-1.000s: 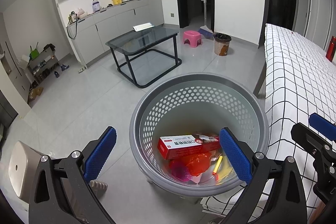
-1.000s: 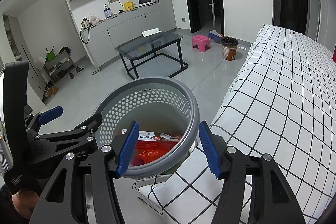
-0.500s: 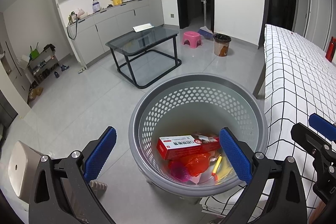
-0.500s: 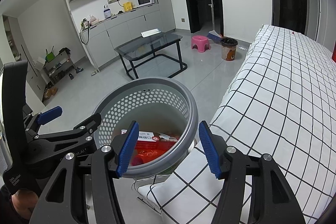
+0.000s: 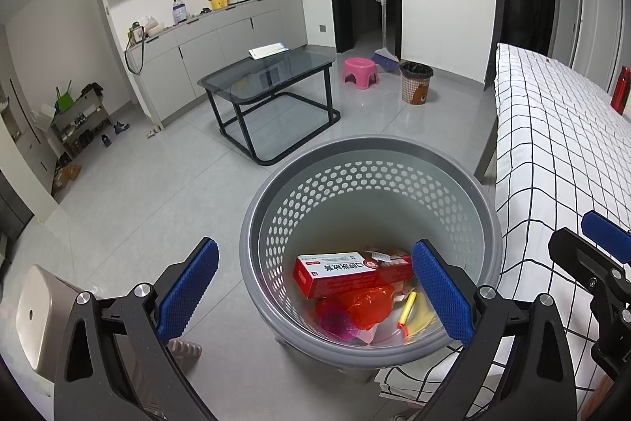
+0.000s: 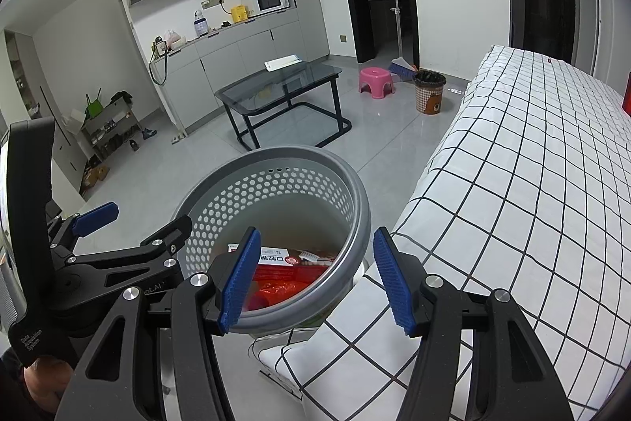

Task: Collect trash

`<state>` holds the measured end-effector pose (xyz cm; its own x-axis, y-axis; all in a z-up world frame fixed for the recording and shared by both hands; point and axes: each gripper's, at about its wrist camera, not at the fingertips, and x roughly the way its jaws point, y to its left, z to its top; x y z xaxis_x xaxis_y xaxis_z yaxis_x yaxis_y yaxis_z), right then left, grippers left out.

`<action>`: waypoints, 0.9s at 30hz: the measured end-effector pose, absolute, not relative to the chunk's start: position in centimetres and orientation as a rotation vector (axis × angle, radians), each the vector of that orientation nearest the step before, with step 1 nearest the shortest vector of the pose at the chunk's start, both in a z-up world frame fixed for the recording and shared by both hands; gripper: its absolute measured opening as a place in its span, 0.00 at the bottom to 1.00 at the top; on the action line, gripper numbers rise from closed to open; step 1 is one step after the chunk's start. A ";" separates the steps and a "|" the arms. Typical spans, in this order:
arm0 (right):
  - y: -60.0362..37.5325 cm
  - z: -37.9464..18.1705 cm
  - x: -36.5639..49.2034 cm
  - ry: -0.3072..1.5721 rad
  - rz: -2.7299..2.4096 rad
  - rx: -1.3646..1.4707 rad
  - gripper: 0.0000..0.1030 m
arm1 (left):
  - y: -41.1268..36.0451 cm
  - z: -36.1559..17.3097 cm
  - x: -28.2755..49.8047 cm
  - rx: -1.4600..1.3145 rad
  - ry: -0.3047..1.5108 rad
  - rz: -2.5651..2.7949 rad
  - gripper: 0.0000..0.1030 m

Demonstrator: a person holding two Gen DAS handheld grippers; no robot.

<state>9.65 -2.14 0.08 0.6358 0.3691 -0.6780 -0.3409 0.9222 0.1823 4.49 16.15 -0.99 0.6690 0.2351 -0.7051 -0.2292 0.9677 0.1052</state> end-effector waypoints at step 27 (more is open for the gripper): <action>-2.2 0.0 9.6 0.784 0.406 0.039 0.55 | 16.1 -1.6 4.4 0.004 0.805 0.261 0.94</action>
